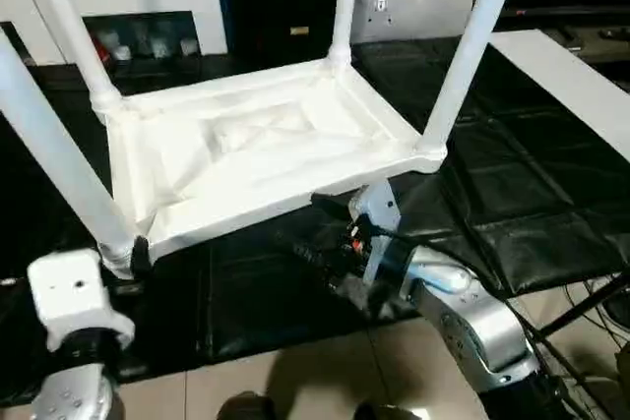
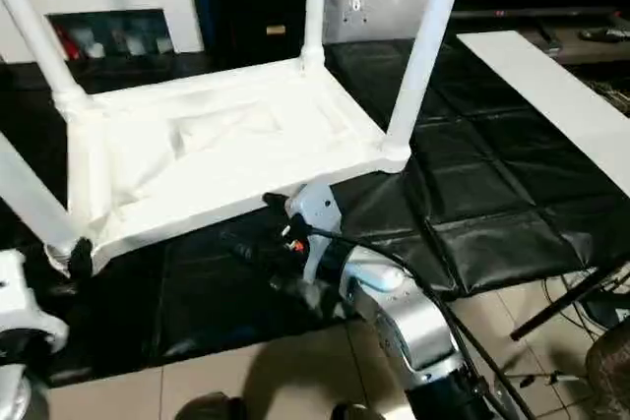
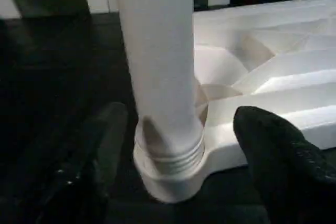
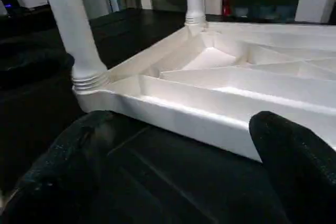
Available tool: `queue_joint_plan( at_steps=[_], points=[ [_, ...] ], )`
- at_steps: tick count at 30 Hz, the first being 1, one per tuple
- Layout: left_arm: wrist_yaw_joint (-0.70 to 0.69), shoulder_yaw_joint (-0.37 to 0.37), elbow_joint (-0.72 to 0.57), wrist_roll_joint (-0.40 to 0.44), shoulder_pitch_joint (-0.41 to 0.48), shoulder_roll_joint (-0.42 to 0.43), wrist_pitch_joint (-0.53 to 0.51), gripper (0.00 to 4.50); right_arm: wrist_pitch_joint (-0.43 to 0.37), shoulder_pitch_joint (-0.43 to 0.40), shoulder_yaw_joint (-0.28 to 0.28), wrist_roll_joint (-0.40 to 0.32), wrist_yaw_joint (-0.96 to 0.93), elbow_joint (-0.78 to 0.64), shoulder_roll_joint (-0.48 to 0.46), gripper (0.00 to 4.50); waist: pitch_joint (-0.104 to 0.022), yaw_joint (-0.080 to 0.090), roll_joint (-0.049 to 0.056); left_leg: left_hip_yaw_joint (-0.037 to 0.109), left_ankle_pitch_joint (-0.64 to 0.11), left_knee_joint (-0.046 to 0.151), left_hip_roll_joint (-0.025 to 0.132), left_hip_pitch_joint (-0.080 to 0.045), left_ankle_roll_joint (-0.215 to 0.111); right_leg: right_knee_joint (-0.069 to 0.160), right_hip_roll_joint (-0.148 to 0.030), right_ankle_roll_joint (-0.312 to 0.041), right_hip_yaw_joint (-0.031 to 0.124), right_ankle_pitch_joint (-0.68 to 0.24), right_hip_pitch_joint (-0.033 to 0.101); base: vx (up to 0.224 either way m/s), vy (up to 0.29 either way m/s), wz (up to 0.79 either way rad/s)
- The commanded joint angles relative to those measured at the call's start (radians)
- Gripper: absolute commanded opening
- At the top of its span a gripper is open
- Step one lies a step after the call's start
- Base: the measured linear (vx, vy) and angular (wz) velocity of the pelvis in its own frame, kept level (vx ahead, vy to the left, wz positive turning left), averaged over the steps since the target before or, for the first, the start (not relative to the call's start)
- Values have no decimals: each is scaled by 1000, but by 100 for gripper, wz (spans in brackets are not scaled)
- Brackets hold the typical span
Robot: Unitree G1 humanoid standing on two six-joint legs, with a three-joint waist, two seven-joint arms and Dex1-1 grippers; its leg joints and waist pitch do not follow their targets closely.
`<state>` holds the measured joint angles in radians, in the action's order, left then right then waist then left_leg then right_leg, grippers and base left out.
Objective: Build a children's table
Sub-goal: Rotate leg to tighten, then rotate table base
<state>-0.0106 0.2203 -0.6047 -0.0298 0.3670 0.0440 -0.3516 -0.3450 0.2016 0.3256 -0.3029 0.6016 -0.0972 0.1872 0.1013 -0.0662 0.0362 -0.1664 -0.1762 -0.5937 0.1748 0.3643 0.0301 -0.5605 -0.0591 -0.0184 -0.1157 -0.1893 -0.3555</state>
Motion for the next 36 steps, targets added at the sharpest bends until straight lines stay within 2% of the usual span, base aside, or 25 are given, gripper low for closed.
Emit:
queue_joint_plan(
  at_steps=[1,2,3,5,6,7,8,9,10,11,13,14,15,17,18,19,20,21,24,26,28,29,31,33,36],
  points=[
    [-36,4,36,-28,-27,18,10,388,-19,-2,14,-6,20,-35,18,450,-33,-7,19,49,-863,155,87,-17,92,27,-58,-25,56,-461,5,0,0,0],
    [-57,6,51,-42,-39,28,11,394,-16,-5,20,-8,30,-43,21,450,-25,-1,-2,35,-800,94,41,-68,87,112,-76,5,53,-698,-58,0,0,0],
    [-72,6,62,-50,-45,38,9,396,-16,-10,22,-11,34,-49,20,450,-17,10,-10,41,-633,25,9,-86,49,175,-116,58,27,-914,-64,0,0,0],
    [-81,8,59,-52,-42,46,1,409,-38,-24,19,-3,-6,-62,5,450,-13,35,24,58,-598,36,26,-57,35,192,-89,104,-66,-855,-7,12,13,-12],
    [-83,8,51,-58,-36,42,-2,424,-54,-30,16,4,-33,-66,-4,450,-23,3,62,89,-875,171,90,85,87,-126,-51,21,-22,-375,130,132,51,-16],
    [-90,3,36,-71,-25,37,-11,434,-74,-36,13,9,-56,-74,-12,450,-32,-12,57,65,-909,179,84,80,107,-104,-34,-10,-16,-194,100,132,51,-16],
    [-92,-14,10,-79,-6,26,-21,434,-89,-45,14,9,-69,-91,-18,450,-47,-2,24,64,-846,163,58,12,75,-113,-44,-20,54,-230,45,139,-31,-10],
    [-92,-35,-11,-78,12,20,-14,434,-95,-55,20,11,-68,-108,-15,450,-33,-5,-16,82,-622,63,23,-10,94,50,-155,-15,92,-774,-9,30,-84,-15],
    [-86,-71,-32,-43,31,29,-4,434,-84,-63,33,29,-69,-120,-9,450,-21,-16,3,84,-518,-13,11,-42,80,112,-200,-16,103,-998,-49,30,-84,-15],
    [-84,-88,-38,-20,38,38,2,434,-74,-65,41,41,-69,-123,-4,450,-19,-5,-14,122,-291,-49,-1,49,18,119,-256,-3,35,-1052,41,55,-12,0],
    [-54,-98,-46,-6,41,16,-3,434,-67,-71,44,46,-75,-117,-6,450,-25,11,19,158,-386,34,1,80,83,67,-154,-50,-66,-777,82,68,18,26],
    [-38,-91,-47,-8,39,-2,-4,434,-67,-71,44,45,-75,-114,-8,450,-22,14,49,240,-667,150,22,90,140,-40,-51,-55,-55,-533,101,-8,-28,53],
    [-23,-89,-51,6,38,-5,-22,434,-63,-70,39,39,-71,-112,-9,450,-35,14,64,313,-736,188,44,34,142,-118,12,-93,-2,-309,70,35,-97,64],
    [-8,-86,-54,2,39,-20,-39,434,-62,-70,32,33,-68,-113,-10,450,-40,13,61,372,-671,186,24,15,90,-145,19,-168,55,-306,37,34,-121,66],
    [4,-75,-57,-12,42,-38,-38,434,-68,-70,17,26,-76,-114,-16,450,-33,8,33,337,-609,170,-58,72,80,-99,-3,-205,99,-338,51,-49,-174,73],
    [6,-73,-59,-12,43,-41,-37,434,-73,-70,9,21,-80,-115,-19,450,-25,-10,-7,276,-520,84,-92,92,74,5,-72,-192,148,-505,22,-49,-174,73],
    [11,-76,-60,0,44,-35,-35,434,-69,-68,-12,14,-86,-114,-20,450,-37,-10,-45,163,-195,-166,-85,-26,33,142,-158,-142,186,-987,-84,-44,-170,39],
    [12,-79,-56,4,40,-27,-27,434,-62,-66,-19,15,-84,-113,-16,450,-15,-42,-42,148,-63,-158,-82,85,-12,123,-167,-4,248,-1050,28,53,-149,1],
    [28,-74,-40,32,17,-16,-19,434,-35,-66,-24,30,-77,-106,-8,450,-48,-104,-72,141,-94,-110,-74,82,-81,40,-128,29,290,-463,87,51,-116,12],
    [28,-55,-18,26,-16,-4,-37,434,-22,-68,-26,36,-74,-105,-7,450,-50,-98,-51,129,-35,-31,-43,30,-114,27,-58,-111,252,-106,63,21,-57,28],
    [26,-33,0,13,-47,7,-52,434,-20,-71,-33,40,-86,-106,-10,450,-63,-81,-11,138,43,36,45,-14,-141,-9,-6,-123,167,30,26,0,0,0],
    [19,-25,8,6,-62,13,-55,434,-20,-72,-36,41,-92,-107,-12,450,-84,-59,16,186,68,51,135,-46,-166,-56,-45,-123,145,37,8,12,61,10],
    [-5,-21,25,-9,-87,29,-43,434,-20,-74,-41,42,-102,-109,-15,450,-78,-52,10,168,46,40,107,-25,-178,-39,-81,-159,151,61,12,6,53,4],
    [-21,-4,62,-34,-135,48,-43,444,-20,-80,-49,40,-113,-114,-21,450,-64,-57,-5,120,-130,45,54,-5,-77,-3,-92,-183,160,-17,35,-8,25,4],
    [-69,7,142,-73,-220,90,-55,444,-8,-78,-50,35,-103,-114,-26,450,-57,-43,-7,103,-225,63,55,-7,-13,9,-80,-165,152,-175,32,0,0,0]
  ],
)
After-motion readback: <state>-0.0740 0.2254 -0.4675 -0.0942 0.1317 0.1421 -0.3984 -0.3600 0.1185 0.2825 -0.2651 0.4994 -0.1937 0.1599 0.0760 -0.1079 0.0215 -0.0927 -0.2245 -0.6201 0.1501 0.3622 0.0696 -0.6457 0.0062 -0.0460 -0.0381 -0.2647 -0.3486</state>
